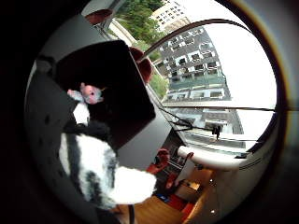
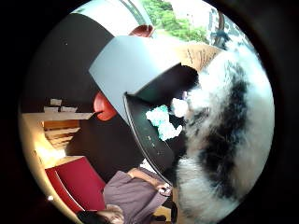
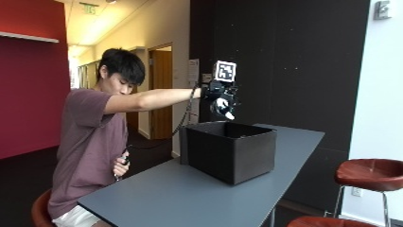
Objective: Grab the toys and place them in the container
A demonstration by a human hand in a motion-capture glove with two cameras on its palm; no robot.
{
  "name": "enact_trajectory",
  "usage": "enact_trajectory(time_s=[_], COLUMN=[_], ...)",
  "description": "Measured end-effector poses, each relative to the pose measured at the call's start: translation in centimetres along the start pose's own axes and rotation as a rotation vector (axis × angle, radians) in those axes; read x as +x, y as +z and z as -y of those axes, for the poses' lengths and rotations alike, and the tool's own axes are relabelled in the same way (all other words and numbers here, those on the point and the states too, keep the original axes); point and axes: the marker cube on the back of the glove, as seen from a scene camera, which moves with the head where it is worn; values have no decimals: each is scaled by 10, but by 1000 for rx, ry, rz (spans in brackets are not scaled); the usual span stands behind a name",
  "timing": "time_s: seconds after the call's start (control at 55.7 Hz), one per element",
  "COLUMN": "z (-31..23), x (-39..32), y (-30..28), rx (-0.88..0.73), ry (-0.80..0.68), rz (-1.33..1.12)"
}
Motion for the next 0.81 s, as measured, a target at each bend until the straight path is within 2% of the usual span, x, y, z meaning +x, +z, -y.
enact_trajectory(time_s=[0.054,0.144,0.198,0.269,0.377,0.449,0.503,0.575,0.646,0.808], z=[4,5,4,6,17,11,10,-1,-7,-16], x=[5,3,5,1,-12,-4,-1,13,14,3], y=[8,26,31,33,22,22,22,27,24,9], rx=[-20,-235,-310,-320,-288,-274,-276,-277,-268,-238], ry=[10,75,92,122,299,209,225,74,18,24], rz=[-14,-29,-50,-28,205,148,131,-7,19,54])
